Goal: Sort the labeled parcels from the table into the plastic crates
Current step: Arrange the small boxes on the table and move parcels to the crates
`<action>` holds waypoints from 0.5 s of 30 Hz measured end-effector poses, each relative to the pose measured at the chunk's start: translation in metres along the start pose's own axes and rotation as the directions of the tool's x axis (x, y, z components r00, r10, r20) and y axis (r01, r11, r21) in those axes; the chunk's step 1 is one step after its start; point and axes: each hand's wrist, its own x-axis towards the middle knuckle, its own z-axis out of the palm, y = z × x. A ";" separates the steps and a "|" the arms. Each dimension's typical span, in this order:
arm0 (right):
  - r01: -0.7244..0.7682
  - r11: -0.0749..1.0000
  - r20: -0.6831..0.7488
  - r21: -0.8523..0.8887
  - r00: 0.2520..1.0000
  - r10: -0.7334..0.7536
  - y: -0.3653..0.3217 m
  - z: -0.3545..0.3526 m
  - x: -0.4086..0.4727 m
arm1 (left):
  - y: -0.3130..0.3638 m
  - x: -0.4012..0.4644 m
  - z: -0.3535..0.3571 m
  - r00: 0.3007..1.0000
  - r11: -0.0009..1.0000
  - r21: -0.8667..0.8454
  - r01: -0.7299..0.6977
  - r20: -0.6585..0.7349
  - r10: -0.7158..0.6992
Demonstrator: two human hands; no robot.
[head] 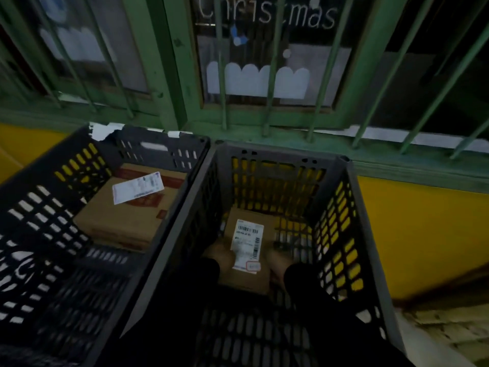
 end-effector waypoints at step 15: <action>0.179 0.972 -0.046 -0.152 0.981 -0.188 0.006 0.020 0.051 | -0.027 0.032 0.041 0.990 0.867 0.479 -0.139 0.098 0.104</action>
